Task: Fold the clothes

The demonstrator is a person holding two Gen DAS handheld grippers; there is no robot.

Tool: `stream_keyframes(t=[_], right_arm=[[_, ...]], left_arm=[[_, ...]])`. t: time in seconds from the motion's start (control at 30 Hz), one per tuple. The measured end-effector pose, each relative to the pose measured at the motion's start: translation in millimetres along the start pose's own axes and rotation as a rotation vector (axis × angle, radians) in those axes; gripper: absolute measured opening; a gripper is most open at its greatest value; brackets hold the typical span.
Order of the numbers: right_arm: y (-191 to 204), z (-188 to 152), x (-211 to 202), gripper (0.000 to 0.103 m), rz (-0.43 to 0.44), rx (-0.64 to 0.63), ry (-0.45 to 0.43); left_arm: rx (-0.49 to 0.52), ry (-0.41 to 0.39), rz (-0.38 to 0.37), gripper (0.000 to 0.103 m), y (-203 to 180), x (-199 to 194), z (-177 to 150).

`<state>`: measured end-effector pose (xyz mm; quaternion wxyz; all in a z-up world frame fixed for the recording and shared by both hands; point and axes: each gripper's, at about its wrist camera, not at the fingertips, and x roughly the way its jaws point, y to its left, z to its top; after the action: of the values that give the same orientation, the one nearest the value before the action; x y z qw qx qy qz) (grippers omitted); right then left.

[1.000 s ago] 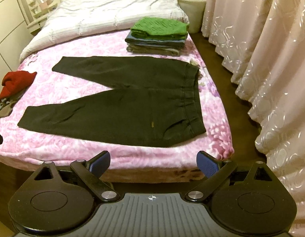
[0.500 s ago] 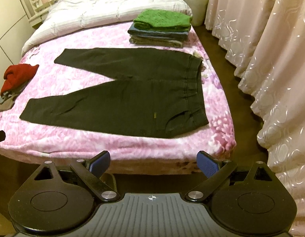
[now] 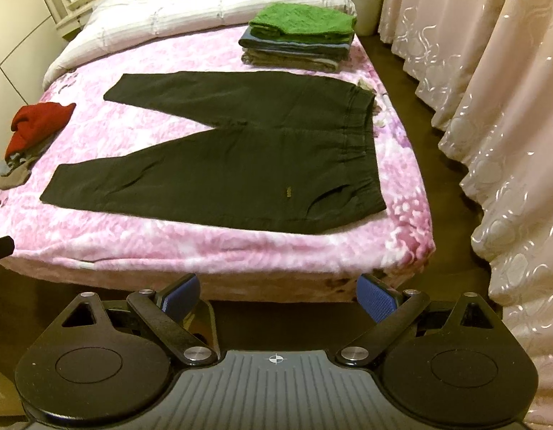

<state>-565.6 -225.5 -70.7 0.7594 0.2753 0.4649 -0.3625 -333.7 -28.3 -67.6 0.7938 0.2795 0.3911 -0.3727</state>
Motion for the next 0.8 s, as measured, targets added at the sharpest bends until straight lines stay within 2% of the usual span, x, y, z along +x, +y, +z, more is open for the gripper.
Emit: stream_keyframes(t=[0.43,0.8], right_arm=[[10,4,-2,0.096,0.014,-0.036,-0.023],[12,4,2,0.096,0.018,-0.037,-0.013]], left_arm=[[-0.028,-0.008,0.017,0.048,8,-6,-5],[-0.01,0.005,0.01,0.051,5,1,-2]])
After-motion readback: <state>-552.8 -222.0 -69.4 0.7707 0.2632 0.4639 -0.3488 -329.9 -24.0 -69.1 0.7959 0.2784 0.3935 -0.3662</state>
